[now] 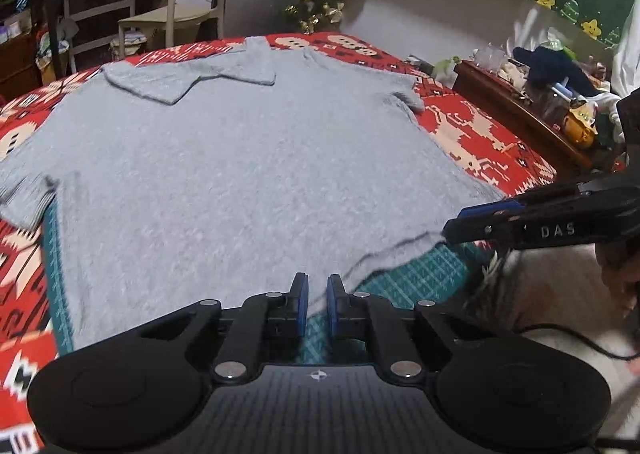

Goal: Fold clothes

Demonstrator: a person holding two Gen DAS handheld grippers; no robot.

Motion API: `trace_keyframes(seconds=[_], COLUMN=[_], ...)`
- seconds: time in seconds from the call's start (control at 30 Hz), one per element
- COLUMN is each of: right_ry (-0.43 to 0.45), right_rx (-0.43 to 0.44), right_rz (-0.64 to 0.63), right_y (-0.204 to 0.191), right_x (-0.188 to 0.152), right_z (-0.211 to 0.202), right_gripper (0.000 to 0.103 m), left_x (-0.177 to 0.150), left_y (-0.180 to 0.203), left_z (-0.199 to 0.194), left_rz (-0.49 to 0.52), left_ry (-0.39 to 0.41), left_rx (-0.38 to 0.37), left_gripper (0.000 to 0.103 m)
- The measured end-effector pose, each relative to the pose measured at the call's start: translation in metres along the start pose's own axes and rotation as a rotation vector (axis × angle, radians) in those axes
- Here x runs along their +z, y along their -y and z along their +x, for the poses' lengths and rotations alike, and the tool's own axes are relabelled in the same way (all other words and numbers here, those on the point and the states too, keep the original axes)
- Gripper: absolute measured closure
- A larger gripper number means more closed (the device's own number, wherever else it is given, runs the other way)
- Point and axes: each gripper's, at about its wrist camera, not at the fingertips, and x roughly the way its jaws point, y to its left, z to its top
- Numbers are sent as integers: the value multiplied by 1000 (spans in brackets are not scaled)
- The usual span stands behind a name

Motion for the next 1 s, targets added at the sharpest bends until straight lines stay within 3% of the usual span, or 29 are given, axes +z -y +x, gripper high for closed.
trace_keyframes(seconds=[0.13,0.23,0.4,0.63,0.8,0.9,1.0], right_ry=[20,52,-8,-22,50,46,51], right_rx=[9,-44,-39,-32,35,77,63], right_rz=[9,-80,-117,-88,-235,-329,-441], right_y=[4,2,4,7,-29,-58,-84], right_x=[4,15,19,9,18,24,24], right_z=[-8,-8,7,-3,-7,8,24], right_gripper=[73,73,83,81,81,85,92], left_x=[-3,0,8,-7,-10,-6,-5], left_y=[-9,-18,-34,-43,-49,-46,-45], left_z=[-12,-17,-5,-21,-36,-40,-37], left_rz=[-30,-56,-70,-88,-139,-131,-102], left_ry=[12,33,0,-27,-7,21,15], left_rx=[16,17,44,17,37,63,110], left_gripper=[93,93,93,93,93,93,93])
